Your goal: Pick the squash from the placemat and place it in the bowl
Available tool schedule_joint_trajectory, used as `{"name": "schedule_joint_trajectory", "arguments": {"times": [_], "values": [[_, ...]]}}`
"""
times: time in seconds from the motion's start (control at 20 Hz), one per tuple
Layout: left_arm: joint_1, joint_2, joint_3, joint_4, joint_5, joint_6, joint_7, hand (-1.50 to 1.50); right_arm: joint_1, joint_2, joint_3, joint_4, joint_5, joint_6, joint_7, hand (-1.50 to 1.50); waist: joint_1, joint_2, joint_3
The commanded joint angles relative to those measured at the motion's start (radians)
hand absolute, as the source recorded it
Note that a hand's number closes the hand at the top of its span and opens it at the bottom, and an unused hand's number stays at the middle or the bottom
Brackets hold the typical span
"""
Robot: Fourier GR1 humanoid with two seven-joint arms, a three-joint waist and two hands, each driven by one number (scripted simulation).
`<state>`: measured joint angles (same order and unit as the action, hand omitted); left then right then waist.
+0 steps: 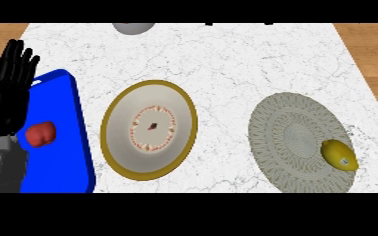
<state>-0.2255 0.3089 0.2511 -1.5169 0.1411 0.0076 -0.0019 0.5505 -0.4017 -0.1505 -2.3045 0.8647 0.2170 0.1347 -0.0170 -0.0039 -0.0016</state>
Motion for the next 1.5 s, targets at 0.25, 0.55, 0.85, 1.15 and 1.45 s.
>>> {"name": "schedule_joint_trajectory", "arguments": {"times": [0.25, 0.55, 0.85, 1.15, 1.45], "values": [[-0.038, 0.009, 0.004, 0.045, -0.006, -0.002, -0.004, 0.00, -0.114, 0.093, 0.081, -0.283, -0.151, 0.107, 0.078, 1.50, -0.001, 0.001, -0.002], [-0.036, 0.002, 0.000, 0.044, -0.008, -0.002, -0.012, 0.00, -0.287, 0.192, 0.227, -0.299, -0.167, 0.225, 0.236, 1.50, 0.013, 0.001, -0.003], [-0.005, 0.006, -0.010, 0.015, 0.001, -0.032, -0.009, 0.00, -0.585, 0.339, 0.430, -0.230, -0.070, 0.327, 0.553, 1.50, 0.035, 0.000, -0.003], [-0.020, -0.022, -0.035, 0.052, -0.031, -0.017, -0.052, 0.00, -0.952, 0.400, 0.648, 0.011, -0.076, 0.281, 0.921, 1.50, 0.031, 0.003, -0.002], [-0.030, -0.023, -0.022, 0.053, -0.017, -0.015, -0.039, 0.00, -1.199, 0.401, 0.721, 0.347, -0.181, 0.066, 1.034, 1.50, 0.039, 0.004, 0.000]]}}
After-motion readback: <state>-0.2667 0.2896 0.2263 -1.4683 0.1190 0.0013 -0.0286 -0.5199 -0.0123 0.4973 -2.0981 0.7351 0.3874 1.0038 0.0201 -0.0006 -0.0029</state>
